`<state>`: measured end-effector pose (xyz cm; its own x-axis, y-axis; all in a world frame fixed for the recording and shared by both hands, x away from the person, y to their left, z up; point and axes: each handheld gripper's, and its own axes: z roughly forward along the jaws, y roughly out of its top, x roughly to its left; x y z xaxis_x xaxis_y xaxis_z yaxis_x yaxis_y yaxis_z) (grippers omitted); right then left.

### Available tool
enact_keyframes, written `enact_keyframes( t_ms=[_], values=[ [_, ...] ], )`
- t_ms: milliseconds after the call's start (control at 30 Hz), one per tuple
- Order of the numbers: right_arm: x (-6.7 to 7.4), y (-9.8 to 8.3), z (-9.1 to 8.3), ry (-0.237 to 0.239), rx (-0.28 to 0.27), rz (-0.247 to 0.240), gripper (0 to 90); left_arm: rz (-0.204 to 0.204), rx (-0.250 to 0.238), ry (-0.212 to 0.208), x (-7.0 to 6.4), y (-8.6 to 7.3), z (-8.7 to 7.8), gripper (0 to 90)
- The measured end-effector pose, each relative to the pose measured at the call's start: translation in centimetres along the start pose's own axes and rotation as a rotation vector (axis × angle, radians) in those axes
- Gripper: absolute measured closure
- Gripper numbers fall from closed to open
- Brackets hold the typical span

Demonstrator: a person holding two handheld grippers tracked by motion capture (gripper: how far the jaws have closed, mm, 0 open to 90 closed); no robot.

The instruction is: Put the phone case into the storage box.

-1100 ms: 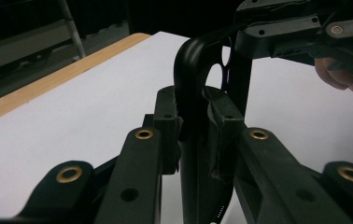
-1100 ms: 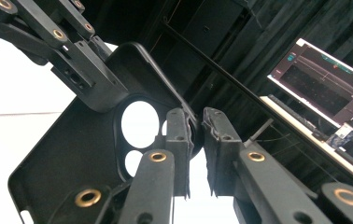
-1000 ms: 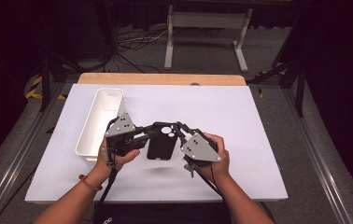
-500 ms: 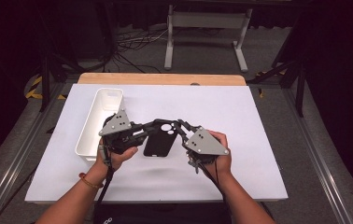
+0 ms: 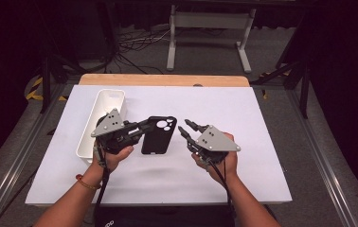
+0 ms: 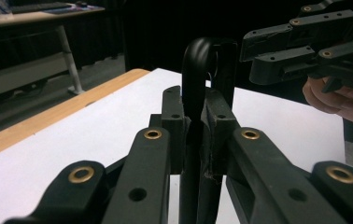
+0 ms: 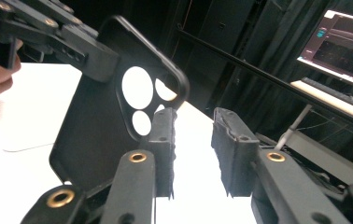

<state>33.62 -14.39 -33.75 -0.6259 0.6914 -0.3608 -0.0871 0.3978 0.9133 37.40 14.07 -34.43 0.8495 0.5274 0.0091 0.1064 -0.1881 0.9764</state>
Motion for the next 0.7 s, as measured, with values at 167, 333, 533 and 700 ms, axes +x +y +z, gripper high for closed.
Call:
enact_keyframes(
  t_ms=[167,333,533,700],
  values=[
    [0.0,-0.5,0.2,-0.017,0.025,-0.018,67.0,0.012,-0.007,0.009,0.2,0.2,-0.5,81.9],
    [-0.2,-0.9,0.2,-0.001,0.039,-0.001,63.4,0.029,-0.025,0.016,0.2,0.5,-0.9,81.9],
    [-0.6,-2.1,-0.2,0.013,0.079,0.034,56.9,0.019,-0.028,0.017,0.3,0.5,-1.2,81.8],
    [-0.4,-3.3,-0.7,0.032,0.093,0.027,53.8,0.007,-0.042,0.024,0.6,0.6,-1.4,81.9]
  ],
)
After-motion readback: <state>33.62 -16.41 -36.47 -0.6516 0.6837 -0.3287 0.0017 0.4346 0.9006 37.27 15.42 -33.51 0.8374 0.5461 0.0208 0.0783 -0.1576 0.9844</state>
